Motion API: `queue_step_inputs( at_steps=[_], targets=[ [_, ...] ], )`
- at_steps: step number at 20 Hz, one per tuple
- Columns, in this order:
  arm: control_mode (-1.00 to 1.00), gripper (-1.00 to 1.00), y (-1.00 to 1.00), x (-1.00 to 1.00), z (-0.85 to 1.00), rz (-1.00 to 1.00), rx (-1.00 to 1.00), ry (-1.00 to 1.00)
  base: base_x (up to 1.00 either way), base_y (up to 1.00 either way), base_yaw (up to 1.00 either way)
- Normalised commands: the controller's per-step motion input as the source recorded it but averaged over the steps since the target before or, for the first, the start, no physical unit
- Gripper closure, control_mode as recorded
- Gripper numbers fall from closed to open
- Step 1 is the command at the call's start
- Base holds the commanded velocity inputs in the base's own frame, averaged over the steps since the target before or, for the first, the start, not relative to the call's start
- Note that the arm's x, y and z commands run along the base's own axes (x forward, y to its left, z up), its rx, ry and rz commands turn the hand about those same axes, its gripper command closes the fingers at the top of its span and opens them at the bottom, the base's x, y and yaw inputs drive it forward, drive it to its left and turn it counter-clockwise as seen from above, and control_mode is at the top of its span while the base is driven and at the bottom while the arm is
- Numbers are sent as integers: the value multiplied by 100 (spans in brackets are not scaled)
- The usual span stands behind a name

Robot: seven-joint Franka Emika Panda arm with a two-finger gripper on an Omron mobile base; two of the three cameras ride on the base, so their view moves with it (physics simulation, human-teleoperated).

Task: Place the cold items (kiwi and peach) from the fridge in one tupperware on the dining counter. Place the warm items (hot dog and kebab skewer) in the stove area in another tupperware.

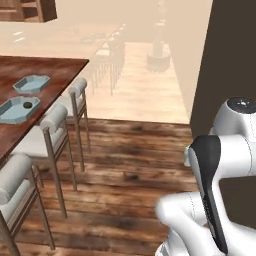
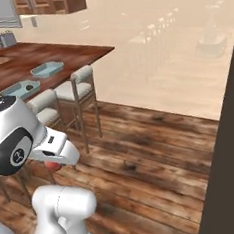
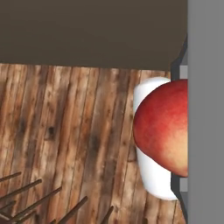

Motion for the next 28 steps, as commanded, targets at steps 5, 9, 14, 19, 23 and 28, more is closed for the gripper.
queue_step_inputs(
  at_steps=[5,9,14,19,23,28],
  targets=[
    [100,100,0,0,0,0,0,0,100,-34,43],
    [100,100,0,0,0,0,0,0,100,-41,52],
    [100,100,0,0,0,0,0,0,74,-56,59],
    [100,100,0,0,0,0,0,0,44,-57,65],
    [100,100,0,0,0,0,0,0,37,-41,75],
    [100,100,0,0,0,0,0,0,26,-41,79]
  ],
)
